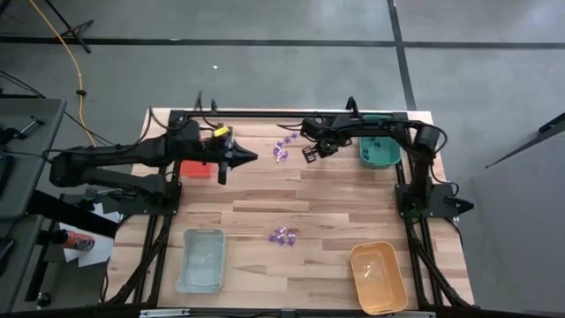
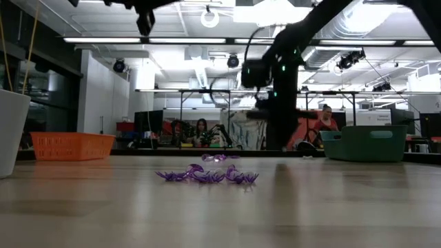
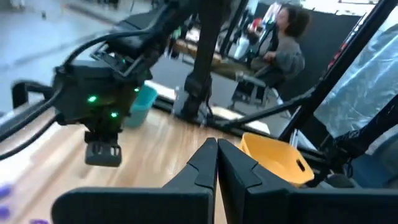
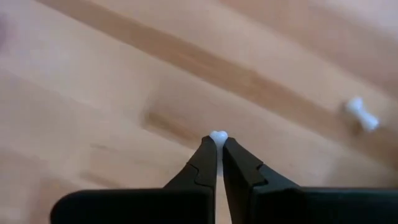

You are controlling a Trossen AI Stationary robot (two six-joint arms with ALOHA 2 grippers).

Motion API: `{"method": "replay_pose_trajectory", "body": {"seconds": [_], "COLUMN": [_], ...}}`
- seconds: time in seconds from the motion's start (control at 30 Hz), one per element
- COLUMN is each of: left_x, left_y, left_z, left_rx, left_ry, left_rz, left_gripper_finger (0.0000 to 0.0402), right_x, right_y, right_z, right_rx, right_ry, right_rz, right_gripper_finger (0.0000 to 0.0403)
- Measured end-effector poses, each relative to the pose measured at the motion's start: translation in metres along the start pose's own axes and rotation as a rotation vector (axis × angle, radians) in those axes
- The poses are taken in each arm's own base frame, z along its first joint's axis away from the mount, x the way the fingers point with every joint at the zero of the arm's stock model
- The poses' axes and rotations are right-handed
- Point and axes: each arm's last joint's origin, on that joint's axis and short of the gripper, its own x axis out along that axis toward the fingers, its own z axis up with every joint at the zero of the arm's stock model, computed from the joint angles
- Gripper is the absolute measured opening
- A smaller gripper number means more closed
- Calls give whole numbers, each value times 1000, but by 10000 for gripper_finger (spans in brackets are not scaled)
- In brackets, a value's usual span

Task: Sort Halloween decoration
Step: Put the white bone toy into the orange bin

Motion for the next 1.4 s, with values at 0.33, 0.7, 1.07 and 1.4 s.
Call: {"method": "replay_pose_trajectory", "body": {"seconds": [0.33,0.7,1.07,1.4], "left_x": [-36,-45,-54,-59], "left_y": [-8,-9,-15,-20], "left_z": [18,23,48,58], "left_rx": [43,60,99,49], "left_ry": [-142,-202,-515,-633], "left_rz": [-9,68,106,36], "left_gripper_finger": [0,0,0,0], "right_x": [-68,-71,-79,-54], "right_y": [-4,-19,69,183], "right_z": [-11,-68,-30,31], "right_rx": [-112,6,-149,-240], "right_ry": [-336,-588,-683,-636], "right_rz": [128,696,824,1037], "right_gripper_finger": [1,1,0,0]}}
